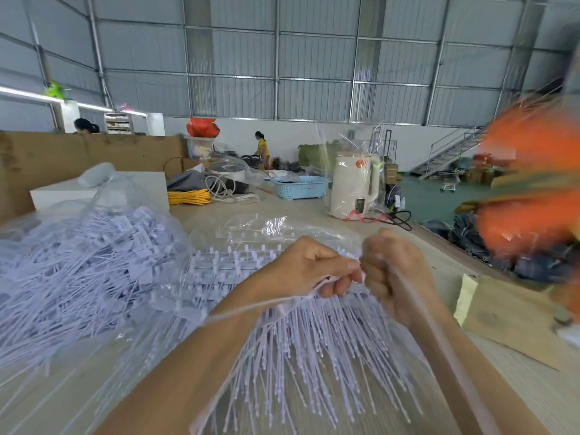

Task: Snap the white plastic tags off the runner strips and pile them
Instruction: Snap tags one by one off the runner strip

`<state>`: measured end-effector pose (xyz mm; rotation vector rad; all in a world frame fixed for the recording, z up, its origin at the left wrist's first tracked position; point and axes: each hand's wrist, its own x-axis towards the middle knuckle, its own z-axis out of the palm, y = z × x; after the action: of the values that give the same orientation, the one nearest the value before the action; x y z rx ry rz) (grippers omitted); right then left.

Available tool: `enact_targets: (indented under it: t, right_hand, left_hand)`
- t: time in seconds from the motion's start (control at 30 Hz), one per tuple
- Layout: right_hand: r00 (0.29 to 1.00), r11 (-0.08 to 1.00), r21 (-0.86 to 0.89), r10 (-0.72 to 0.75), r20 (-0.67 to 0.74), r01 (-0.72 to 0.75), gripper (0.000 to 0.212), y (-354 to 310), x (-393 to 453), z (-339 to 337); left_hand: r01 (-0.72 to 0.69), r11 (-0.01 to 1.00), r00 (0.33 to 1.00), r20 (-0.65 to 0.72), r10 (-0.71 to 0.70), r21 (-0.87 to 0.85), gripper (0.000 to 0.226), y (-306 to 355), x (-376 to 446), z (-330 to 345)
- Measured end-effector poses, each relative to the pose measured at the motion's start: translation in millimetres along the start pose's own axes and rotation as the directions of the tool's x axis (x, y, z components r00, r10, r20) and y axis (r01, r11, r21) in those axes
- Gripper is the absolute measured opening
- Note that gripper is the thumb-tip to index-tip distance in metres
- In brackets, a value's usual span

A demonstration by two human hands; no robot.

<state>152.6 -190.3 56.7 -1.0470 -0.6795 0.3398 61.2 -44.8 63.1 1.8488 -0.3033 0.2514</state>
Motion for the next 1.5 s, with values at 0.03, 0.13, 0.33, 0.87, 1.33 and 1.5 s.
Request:
enact_targets:
  t: [0.03, 0.13, 0.33, 0.87, 1.33, 1.5]
  right_hand:
    - [0.998, 0.997, 0.073, 0.022, -0.052, -0.018, 0.038, -4.4, 2.8, -5.7]
    - [0.991, 0.979, 0.198, -0.011, -0.134, 0.037, 0.037, -9.8, 7.4, -18.7]
    - [0.986, 0.954, 0.257, -0.166, 0.032, 0.152, 0.034, -24.8, 6.2, -22.0]
    - [0.998, 0.861, -0.505, -0.044, 0.051, 0.064, 0.046, 16.8, -5.4, 13.9]
    - [0.999, 0.865, -0.502, -0.038, -0.008, 0.028, 0.044, 14.1, -1.1, 4.2]
    - [0.996, 0.806, -0.585, -0.076, 0.049, 0.091, 0.029, 17.5, -3.9, 2.9]
  left_hand:
    - [0.002, 0.999, 1.000, -0.024, -0.003, -0.032, 0.022, -2.6, -1.1, -5.2]
    - [0.020, 0.990, 0.965, -0.261, 0.016, 0.137, 0.013, -9.5, 1.3, -12.8]
    - [0.182, 0.929, 0.980, -0.138, -0.144, 0.323, 0.043, -9.9, 6.4, -5.3]
    - [-0.108, 0.683, 0.935, -0.159, 0.316, 0.723, 0.102, 4.3, 10.5, 6.7]
    - [-0.054, 0.082, 0.983, 0.039, 0.179, 0.995, 0.034, 4.0, 8.8, 1.0]
    - [-0.064, 0.283, 0.994, 0.037, 0.100, 0.957, 0.032, -3.1, 9.8, -2.9]
